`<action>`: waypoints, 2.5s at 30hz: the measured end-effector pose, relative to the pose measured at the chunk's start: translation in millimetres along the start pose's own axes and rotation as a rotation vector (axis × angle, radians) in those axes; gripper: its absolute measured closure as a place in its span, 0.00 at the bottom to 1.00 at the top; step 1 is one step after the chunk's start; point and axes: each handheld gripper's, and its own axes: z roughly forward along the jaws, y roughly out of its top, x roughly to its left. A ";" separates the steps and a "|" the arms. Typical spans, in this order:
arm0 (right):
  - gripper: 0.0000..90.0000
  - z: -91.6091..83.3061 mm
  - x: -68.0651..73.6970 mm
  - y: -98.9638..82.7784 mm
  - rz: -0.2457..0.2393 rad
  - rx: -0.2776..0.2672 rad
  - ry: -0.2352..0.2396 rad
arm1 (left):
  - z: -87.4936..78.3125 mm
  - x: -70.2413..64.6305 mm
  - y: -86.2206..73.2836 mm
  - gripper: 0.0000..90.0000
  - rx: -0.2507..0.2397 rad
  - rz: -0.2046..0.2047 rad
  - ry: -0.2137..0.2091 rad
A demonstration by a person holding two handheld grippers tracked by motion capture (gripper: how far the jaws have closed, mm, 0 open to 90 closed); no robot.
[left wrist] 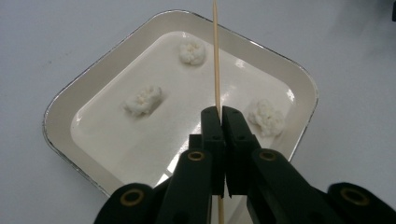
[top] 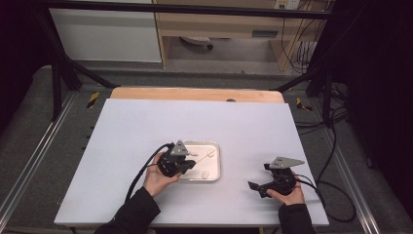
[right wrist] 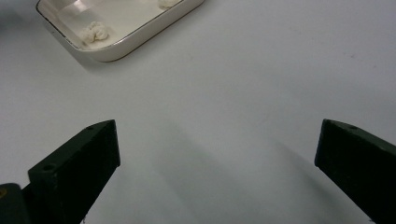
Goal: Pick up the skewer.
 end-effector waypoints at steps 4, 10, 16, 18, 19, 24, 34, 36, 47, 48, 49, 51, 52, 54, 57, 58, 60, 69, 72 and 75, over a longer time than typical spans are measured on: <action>0.01 3.4 6.1 5.2 -0.049 0.021 -0.038 | -3.4 0.2 -0.4 0.98 0.003 0.005 0.000; 0.01 7.3 17.6 15.5 -0.131 0.034 -0.046 | -8.3 -0.2 -1.0 0.98 0.010 0.007 -0.002; 0.02 9.0 28.3 28.0 -0.213 0.035 -0.064 | -13.1 -0.8 -1.3 0.98 0.016 0.010 -0.005; 0.02 9.8 32.1 31.8 -0.233 0.045 -0.066 | -13.9 -1.0 -1.3 0.98 0.015 0.010 -0.004; 0.03 10.4 33.8 33.5 -0.245 0.050 -0.069 | -14.7 -1.0 -1.0 0.98 0.019 0.012 -0.006; 0.03 12.7 42.6 41.2 -0.309 0.069 -0.089 | -15.8 -2.8 0.8 0.98 0.022 0.016 -0.007; 0.04 18.3 55.5 53.4 -0.417 0.078 -0.117 | -16.8 -8.4 11.3 0.98 0.019 0.037 -0.019; 0.05 18.9 57.1 53.9 -0.422 0.072 -0.115 | -15.9 -10.4 13.7 0.98 0.026 0.044 -0.020; 0.10 19.9 70.4 60.0 -0.548 0.074 -0.143 | -10.3 -21.2 25.9 0.98 0.058 0.088 -0.032; 0.10 20.4 71.7 60.7 -0.566 0.074 -0.146 | -9.5 -22.9 28.0 0.98 0.061 0.097 -0.031; 0.11 21.2 73.1 61.3 -0.579 0.075 -0.148 | -8.9 -24.4 29.5 0.98 0.063 0.101 -0.031; 0.13 22.4 75.5 62.1 -0.615 0.075 -0.157 | -7.7 -28.8 33.2 0.98 0.067 0.117 -0.038; 0.15 23.0 76.7 62.0 -0.628 0.072 -0.157 | -7.0 -30.5 34.4 0.98 0.068 0.121 -0.041; 0.17 24.1 78.0 61.8 -0.659 0.070 -0.160 | -5.2 -32.7 36.1 0.98 0.073 0.126 -0.044; 0.22 24.8 79.5 61.5 -0.718 0.074 -0.168 | -0.6 -36.6 40.4 0.98 0.091 0.132 -0.050; 0.23 24.8 79.9 61.3 -0.739 0.070 -0.171 | 1.0 -38.2 42.0 0.98 0.094 0.137 -0.051; 0.25 24.9 79.8 60.7 -0.779 0.058 -0.170 | 3.3 -41.0 44.7 0.98 0.098 0.142 -0.056; 0.41 26.7 79.4 57.8 -0.922 0.068 -0.182 | 15.0 -54.0 57.8 0.98 0.126 0.182 -0.074; 0.47 26.1 79.5 56.7 -0.957 0.079 -0.182 | 17.8 -57.0 59.0 0.98 0.136 0.190 -0.083; 0.53 26.9 79.6 55.8 -0.993 0.091 -0.181 | 19.9 -58.8 60.0 0.98 0.141 0.195 -0.092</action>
